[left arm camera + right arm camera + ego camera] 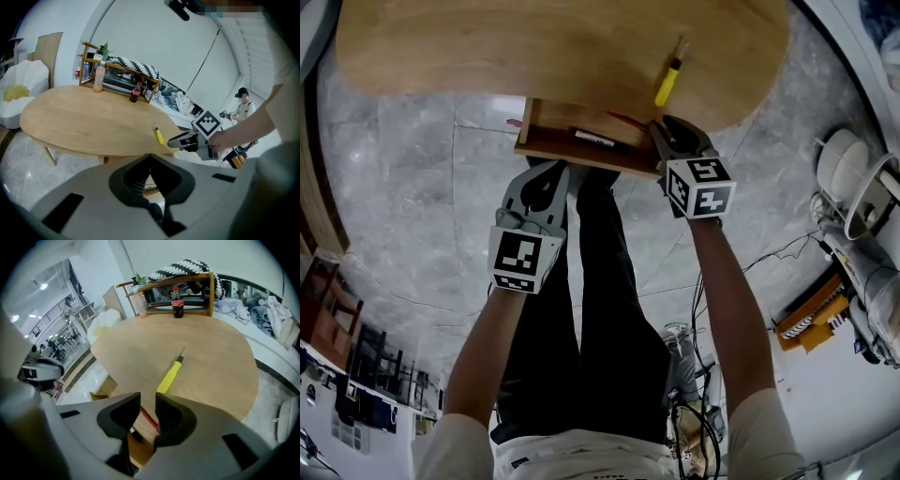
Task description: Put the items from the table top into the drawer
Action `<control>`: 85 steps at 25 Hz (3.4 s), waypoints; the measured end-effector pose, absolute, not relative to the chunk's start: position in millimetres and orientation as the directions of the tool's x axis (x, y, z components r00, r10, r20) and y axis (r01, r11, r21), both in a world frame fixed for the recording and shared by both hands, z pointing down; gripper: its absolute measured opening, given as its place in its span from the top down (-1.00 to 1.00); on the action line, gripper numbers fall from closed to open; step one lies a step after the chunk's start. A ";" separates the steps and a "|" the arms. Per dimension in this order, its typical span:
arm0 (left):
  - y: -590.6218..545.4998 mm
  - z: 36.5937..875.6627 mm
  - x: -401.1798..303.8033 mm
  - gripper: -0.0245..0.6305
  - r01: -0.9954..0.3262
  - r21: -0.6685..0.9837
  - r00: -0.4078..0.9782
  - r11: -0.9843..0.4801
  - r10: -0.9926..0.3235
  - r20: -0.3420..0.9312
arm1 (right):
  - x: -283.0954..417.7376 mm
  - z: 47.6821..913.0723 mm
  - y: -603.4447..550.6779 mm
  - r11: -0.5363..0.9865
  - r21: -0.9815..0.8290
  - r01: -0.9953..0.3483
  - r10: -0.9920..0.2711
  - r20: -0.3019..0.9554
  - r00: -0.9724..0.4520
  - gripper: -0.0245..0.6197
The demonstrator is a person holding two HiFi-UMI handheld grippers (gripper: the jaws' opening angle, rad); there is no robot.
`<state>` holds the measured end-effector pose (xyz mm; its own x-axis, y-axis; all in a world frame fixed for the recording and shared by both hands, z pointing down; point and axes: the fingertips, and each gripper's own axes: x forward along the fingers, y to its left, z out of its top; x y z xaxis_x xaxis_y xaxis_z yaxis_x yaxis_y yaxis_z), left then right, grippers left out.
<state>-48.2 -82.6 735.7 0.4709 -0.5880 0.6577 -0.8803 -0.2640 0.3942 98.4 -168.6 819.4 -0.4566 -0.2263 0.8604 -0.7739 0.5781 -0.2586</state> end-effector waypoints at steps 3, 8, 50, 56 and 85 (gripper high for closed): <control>-86.0 737.2 -45.6 0.86 -0.878 0.400 0.475 -0.263 -0.586 0.656 | 102.4 823.6 -185.3 0.521 -0.270 -0.810 -0.249 0.860 -0.446 0.55; -89.9 740.4 -41.2 0.86 -0.872 0.411 0.485 -0.264 -0.579 0.656 | 105.4 831.6 -201.0 0.427 -0.279 -0.860 -0.277 0.865 -0.419 0.53; -65.6 752.2 -65.4 0.86 -0.881 0.398 0.470 -0.256 -0.573 0.672 | 99.8 835.9 -170.2 0.431 -0.212 -0.877 -0.326 0.870 -0.370 0.68; -62.6 749.9 -69.3 0.86 -0.883 0.392 0.465 -0.258 -0.584 0.665 | 58.7 825.3 -129.5 0.631 -0.271 -0.727 -0.243 0.821 -0.517 0.68; -45.2 780.5 -123.9 0.86 -0.905 0.405 0.399 -0.132 -0.598 0.696 | -3.9 892.4 -66.4 0.833 -0.334 -0.442 0.091 0.869 -0.486 0.68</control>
<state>-123.9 -45.2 780.5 0.3985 -0.5977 0.6956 -0.9049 -0.1325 0.4045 -3.9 -66.4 892.4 -0.4862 0.0907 0.8692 -0.4415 0.8328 -0.3339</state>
